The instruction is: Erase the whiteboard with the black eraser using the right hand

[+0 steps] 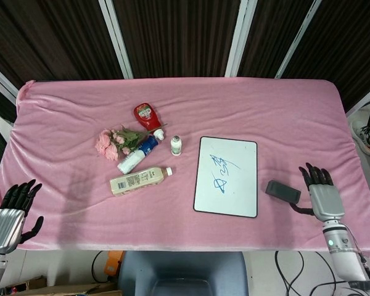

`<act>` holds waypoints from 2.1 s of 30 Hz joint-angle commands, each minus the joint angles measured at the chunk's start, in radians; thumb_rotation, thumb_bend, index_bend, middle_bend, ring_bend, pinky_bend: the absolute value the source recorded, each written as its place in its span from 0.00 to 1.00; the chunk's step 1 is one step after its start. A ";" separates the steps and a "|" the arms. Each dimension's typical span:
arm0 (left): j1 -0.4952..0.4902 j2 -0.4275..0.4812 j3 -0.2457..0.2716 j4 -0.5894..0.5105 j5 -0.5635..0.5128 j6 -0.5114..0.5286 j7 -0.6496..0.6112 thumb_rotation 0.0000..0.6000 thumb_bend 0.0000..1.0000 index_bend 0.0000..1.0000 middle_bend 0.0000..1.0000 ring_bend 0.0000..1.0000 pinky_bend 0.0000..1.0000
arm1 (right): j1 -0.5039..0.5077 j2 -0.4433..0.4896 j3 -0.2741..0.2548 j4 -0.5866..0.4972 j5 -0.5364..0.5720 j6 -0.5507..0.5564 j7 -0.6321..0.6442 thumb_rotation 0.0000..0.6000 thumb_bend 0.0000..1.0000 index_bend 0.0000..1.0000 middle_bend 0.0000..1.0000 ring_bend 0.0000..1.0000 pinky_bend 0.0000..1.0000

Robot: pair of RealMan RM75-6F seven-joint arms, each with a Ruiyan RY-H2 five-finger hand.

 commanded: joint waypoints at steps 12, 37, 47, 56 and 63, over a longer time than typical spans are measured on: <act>0.004 0.004 0.003 0.001 0.008 0.010 -0.011 1.00 0.43 0.00 0.00 0.00 0.00 | 0.080 -0.108 0.019 0.118 0.100 -0.116 -0.050 1.00 0.33 0.36 0.25 0.11 0.12; 0.013 0.012 0.007 -0.002 0.017 0.024 -0.022 1.00 0.43 0.00 0.00 0.00 0.00 | 0.099 -0.152 0.015 0.164 0.127 -0.117 -0.080 1.00 0.35 0.60 0.41 0.33 0.38; 0.019 0.012 0.012 -0.003 0.031 0.038 -0.020 1.00 0.43 0.00 0.00 0.00 0.00 | 0.117 -0.193 0.020 0.202 0.117 -0.078 -0.143 1.00 0.38 0.75 0.56 0.49 0.53; 0.021 0.015 0.011 -0.002 0.031 0.042 -0.030 1.00 0.43 0.00 0.00 0.00 0.00 | 0.121 -0.232 0.032 0.243 0.074 -0.016 -0.124 1.00 0.44 0.95 0.75 0.69 0.75; 0.019 0.016 0.009 -0.001 0.028 0.036 -0.035 1.00 0.43 0.00 0.00 0.00 0.00 | 0.130 -0.222 0.055 0.219 -0.005 0.061 -0.057 1.00 0.44 0.97 0.77 0.71 0.78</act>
